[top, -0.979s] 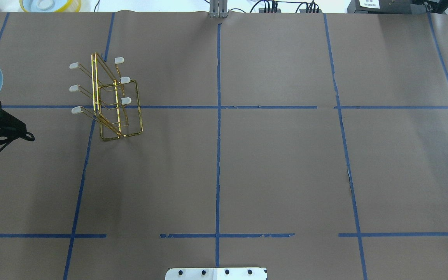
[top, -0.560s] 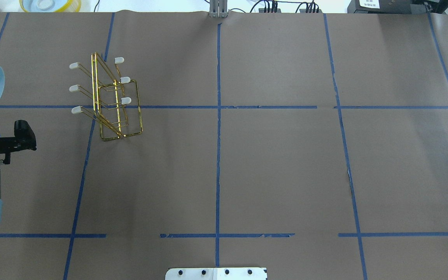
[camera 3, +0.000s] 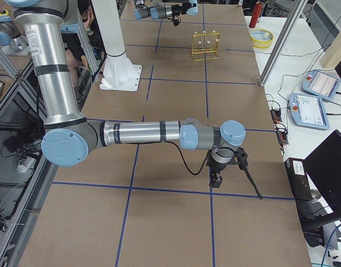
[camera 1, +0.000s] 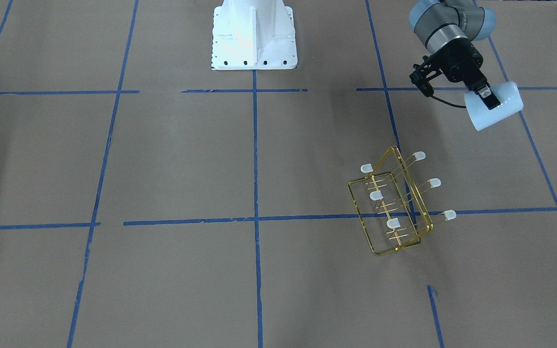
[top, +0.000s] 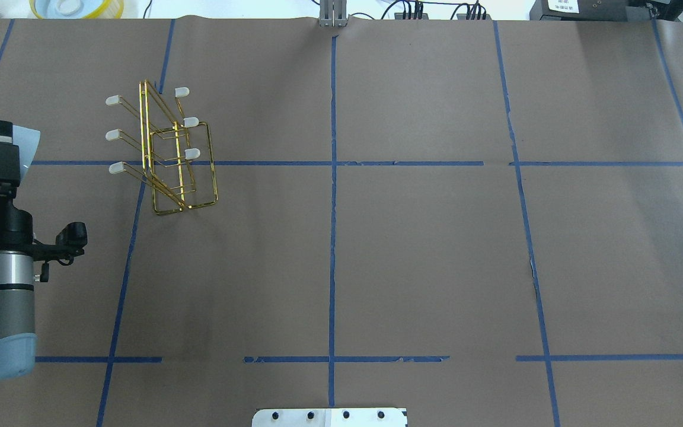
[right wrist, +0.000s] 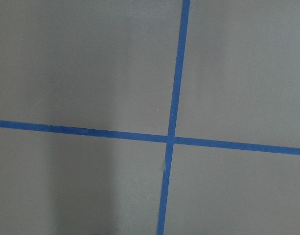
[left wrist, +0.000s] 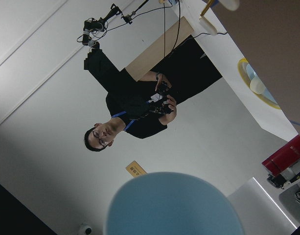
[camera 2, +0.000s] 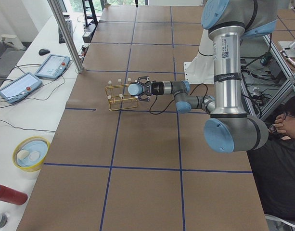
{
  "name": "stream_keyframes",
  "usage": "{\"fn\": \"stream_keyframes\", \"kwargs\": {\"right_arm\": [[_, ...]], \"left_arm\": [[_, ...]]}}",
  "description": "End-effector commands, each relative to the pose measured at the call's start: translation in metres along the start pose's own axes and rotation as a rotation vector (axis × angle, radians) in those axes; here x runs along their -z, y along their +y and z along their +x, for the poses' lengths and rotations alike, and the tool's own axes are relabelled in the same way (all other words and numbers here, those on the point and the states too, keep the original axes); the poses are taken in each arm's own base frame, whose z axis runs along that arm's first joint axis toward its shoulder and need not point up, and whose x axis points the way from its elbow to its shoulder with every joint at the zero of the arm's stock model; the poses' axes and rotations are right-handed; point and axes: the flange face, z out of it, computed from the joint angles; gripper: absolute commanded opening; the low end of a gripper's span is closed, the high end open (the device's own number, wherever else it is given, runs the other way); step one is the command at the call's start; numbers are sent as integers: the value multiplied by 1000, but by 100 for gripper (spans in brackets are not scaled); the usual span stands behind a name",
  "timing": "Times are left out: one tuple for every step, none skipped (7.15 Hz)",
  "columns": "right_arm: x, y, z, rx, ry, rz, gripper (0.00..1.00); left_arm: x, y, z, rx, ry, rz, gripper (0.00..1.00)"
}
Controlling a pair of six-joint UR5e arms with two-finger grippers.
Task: Hang cup on cup holder
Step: 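Raise the cup and rotate the left wrist to tip it sideways, then carry the tipped cup with the left gripper onto a rack peg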
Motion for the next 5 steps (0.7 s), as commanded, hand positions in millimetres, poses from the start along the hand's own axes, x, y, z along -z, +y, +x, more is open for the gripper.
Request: {"fn": "stream_keyframes", "kwargs": {"right_arm": [[0, 0, 0, 1, 0, 0, 100], [0, 0, 0, 1, 0, 0, 100], [0, 0, 0, 1, 0, 0, 100], [0, 0, 0, 1, 0, 0, 100], [0, 0, 0, 1, 0, 0, 100]], "left_arm": [[6, -36, -10, -77, -21, -10, 13], [6, -48, -7, -86, -32, -25, 13], [6, -53, -5, -97, -33, -27, 13], [5, -64, 3, -112, -38, -37, 13], [5, -72, 6, -107, -37, -34, 13]]}}
